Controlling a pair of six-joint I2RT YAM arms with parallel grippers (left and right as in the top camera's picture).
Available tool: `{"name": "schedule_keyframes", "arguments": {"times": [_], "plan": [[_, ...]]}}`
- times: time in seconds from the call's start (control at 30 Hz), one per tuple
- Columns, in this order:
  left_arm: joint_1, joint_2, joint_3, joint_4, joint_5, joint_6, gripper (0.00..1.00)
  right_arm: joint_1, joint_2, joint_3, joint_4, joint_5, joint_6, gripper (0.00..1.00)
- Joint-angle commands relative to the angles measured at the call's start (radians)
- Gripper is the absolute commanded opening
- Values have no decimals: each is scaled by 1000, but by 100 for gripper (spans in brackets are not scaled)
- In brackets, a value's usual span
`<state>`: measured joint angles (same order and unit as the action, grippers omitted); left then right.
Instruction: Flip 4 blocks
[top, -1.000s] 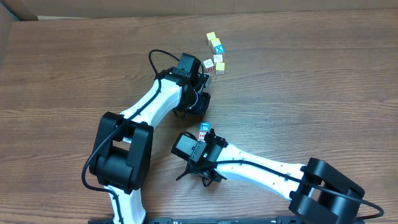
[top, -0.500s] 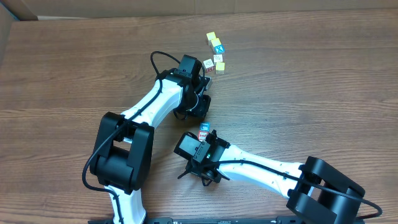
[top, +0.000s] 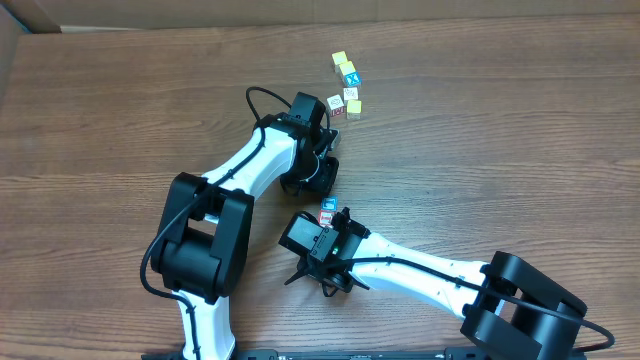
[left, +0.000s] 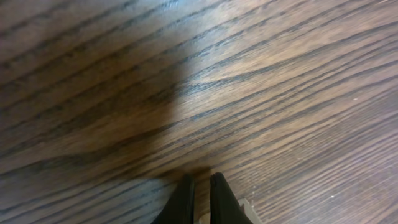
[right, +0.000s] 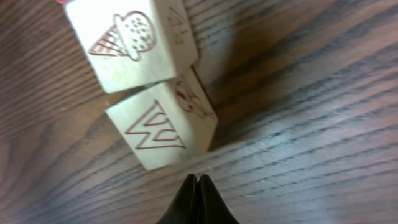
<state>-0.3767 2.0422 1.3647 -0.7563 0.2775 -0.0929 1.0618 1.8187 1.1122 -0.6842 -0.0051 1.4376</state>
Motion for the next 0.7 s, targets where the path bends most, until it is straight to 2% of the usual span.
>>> {"name": "schedule_keyframes", "arguments": {"times": [0.0, 0.17, 0.67], "plan": [[-5, 13, -6, -2, 21, 46, 4, -3, -14, -23, 7, 22, 34, 4], [-5, 13, -6, -6, 34, 87, 4, -3, -14, -57, 38, 21, 63, 4], [-5, 13, -6, -18, 37, 94, 4, -3, -14, -59, 89, 50, 63, 4]]}}
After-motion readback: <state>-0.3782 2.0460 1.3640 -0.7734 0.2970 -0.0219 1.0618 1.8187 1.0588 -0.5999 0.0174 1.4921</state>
